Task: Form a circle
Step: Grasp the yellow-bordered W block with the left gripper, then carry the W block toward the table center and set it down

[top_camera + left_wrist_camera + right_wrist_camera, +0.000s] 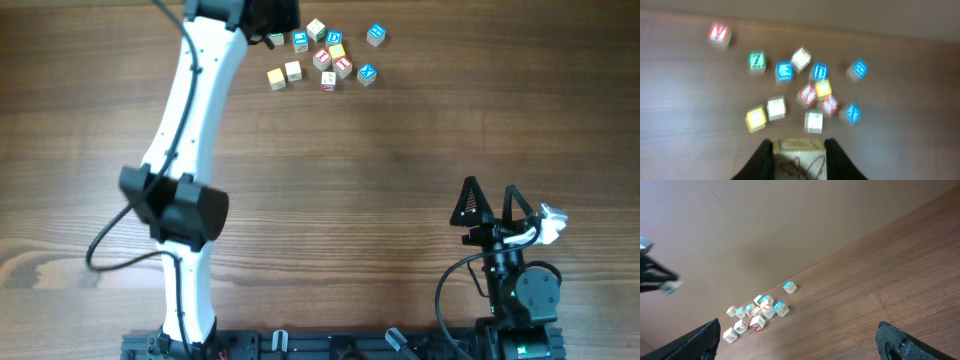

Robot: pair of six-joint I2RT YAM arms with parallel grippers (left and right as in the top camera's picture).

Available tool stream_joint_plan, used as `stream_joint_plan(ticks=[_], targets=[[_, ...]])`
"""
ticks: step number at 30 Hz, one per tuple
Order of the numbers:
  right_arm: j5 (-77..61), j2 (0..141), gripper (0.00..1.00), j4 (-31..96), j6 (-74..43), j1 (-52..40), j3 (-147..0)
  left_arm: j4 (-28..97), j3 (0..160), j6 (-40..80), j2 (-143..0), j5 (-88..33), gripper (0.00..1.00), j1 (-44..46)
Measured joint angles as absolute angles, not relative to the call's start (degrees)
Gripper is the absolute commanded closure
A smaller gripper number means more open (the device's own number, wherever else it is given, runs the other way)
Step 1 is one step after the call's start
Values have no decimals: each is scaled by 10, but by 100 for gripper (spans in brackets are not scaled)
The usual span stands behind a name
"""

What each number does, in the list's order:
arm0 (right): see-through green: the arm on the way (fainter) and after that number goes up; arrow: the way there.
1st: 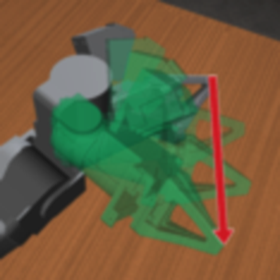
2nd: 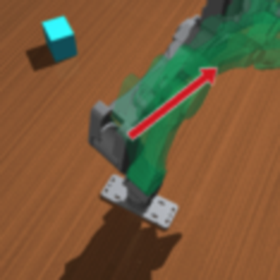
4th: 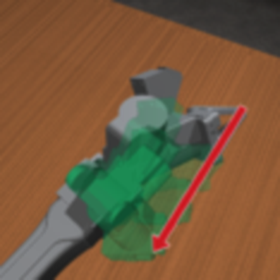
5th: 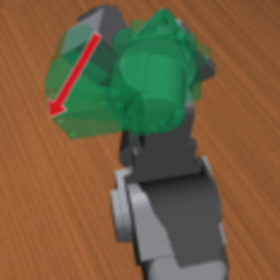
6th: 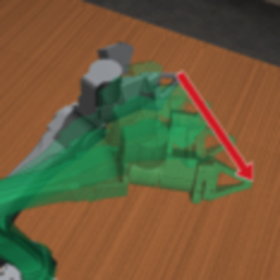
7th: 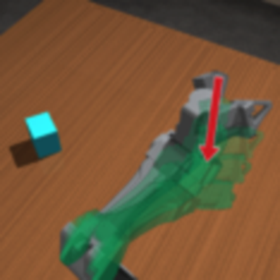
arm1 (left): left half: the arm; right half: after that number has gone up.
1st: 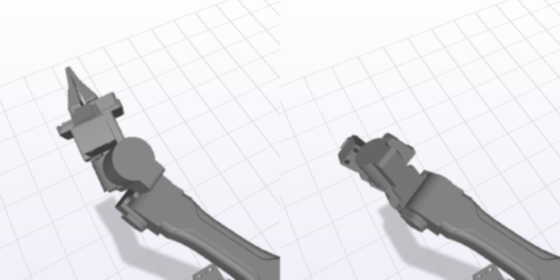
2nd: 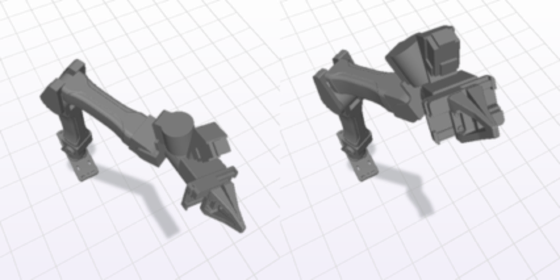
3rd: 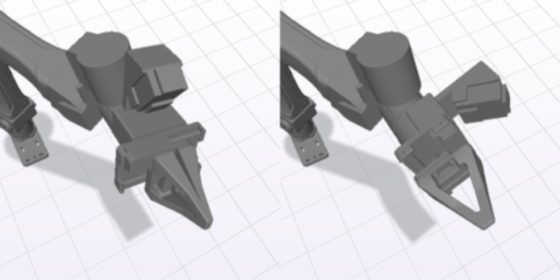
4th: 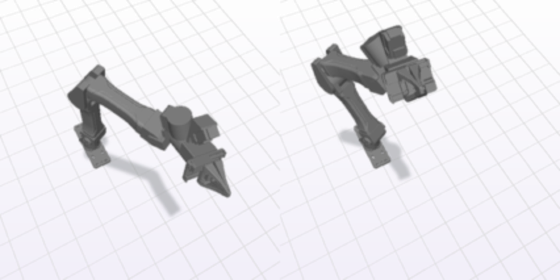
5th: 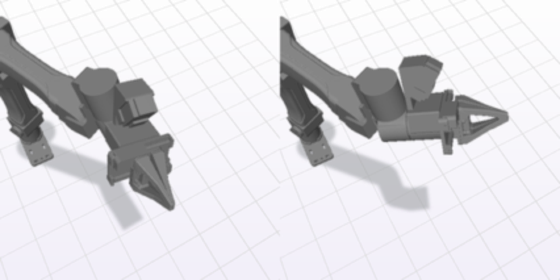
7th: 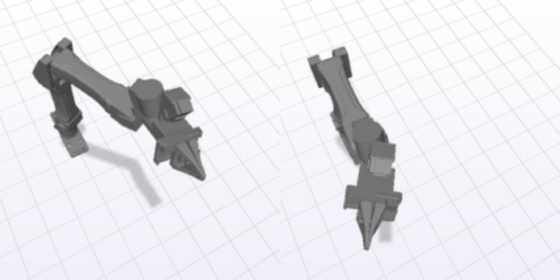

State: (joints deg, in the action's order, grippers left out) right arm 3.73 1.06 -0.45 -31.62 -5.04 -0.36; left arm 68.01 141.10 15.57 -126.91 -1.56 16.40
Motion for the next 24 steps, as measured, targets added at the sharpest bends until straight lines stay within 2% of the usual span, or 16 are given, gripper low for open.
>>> stream_joint_plan(ticks=[4,8,11,24], targets=[[37,11,0,-4,-316,-50,-4,824,1411,156,-1253,-15,84,164],[37,11,0,-4,-316,-50,-4,870,1369,156,-1255,-15,83,168],[37,11,0,-4,-316,-50,-4,860,1326,158,-1256,-15,83,170],[37,11,0,-4,-316,-50,-4,682,1110,180,-1259,-15,79,196]])
